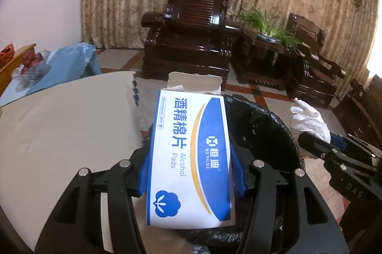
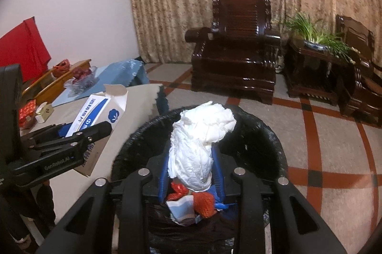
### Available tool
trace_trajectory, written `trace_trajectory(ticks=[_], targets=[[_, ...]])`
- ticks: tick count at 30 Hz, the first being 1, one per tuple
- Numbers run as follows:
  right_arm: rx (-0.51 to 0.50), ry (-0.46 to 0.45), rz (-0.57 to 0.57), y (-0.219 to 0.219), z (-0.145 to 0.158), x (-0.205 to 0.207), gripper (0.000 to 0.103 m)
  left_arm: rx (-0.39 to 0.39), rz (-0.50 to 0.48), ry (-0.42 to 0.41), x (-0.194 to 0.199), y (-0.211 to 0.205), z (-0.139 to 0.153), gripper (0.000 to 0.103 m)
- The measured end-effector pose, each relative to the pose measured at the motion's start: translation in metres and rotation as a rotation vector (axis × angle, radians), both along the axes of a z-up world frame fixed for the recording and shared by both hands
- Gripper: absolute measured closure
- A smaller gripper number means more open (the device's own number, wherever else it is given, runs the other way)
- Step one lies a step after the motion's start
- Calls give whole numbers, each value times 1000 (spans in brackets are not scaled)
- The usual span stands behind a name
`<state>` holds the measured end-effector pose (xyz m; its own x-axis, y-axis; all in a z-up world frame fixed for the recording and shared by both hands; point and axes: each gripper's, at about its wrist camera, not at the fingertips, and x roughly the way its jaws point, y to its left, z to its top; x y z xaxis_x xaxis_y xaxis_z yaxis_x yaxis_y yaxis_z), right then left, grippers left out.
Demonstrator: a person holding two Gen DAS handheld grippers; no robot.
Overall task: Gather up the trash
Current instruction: 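Carry the pads box and tissue over the bin with both grippers, then open both grippers to drop the pads box and tissue into the bin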
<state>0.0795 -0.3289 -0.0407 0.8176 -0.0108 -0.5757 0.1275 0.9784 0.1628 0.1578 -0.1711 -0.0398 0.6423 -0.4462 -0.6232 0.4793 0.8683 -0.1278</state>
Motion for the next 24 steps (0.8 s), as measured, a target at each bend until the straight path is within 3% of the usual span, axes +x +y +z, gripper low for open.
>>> trace_trajectory(ticks=[16, 21, 23, 24], targets=[[28, 76, -50, -45, -54, 27, 72, 36, -49, 70, 41, -54, -53, 50], [28, 104, -57, -53, -70, 37, 61, 36, -79, 106, 53, -65, -67, 49], [21, 122, -65, -57, -79, 41, 41, 20, -91, 124, 57, -64, -70, 37], [23, 123, -63, -58, -81, 41, 39, 16, -93, 122, 58, -63, -70, 34]])
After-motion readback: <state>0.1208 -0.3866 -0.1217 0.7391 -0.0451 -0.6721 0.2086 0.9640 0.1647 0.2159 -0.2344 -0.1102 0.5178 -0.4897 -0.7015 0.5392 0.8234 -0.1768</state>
